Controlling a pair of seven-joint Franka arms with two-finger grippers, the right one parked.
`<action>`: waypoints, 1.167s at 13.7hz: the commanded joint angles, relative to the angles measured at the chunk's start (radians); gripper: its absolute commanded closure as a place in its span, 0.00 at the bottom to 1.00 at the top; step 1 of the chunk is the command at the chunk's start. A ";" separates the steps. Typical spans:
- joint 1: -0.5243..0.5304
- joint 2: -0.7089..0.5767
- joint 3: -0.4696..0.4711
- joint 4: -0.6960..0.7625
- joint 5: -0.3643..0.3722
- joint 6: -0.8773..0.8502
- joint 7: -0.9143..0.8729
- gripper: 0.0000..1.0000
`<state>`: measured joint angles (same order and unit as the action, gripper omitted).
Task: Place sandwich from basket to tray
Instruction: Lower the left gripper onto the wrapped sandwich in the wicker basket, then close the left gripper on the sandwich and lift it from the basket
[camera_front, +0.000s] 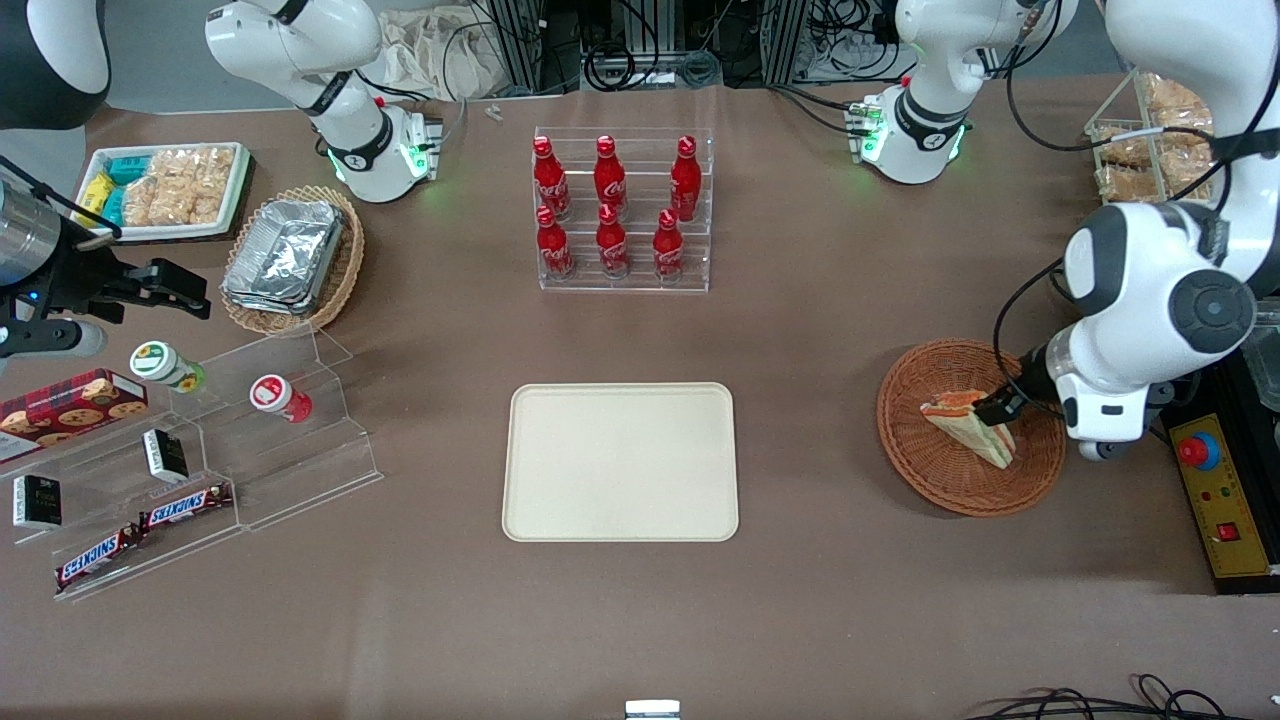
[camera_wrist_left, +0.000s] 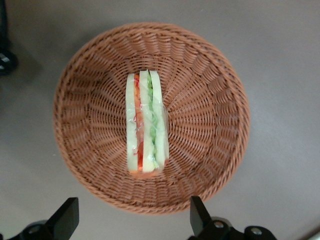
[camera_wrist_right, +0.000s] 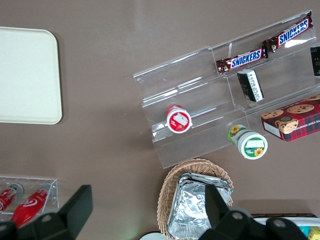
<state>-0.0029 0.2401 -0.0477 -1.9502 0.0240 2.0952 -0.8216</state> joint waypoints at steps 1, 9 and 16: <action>0.008 0.073 -0.004 -0.006 0.010 0.078 -0.069 0.00; 0.004 0.202 0.038 -0.072 0.013 0.301 -0.112 0.01; 0.004 0.133 0.035 -0.056 0.016 0.220 -0.088 0.98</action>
<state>0.0023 0.4400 -0.0094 -2.0047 0.0245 2.3798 -0.9098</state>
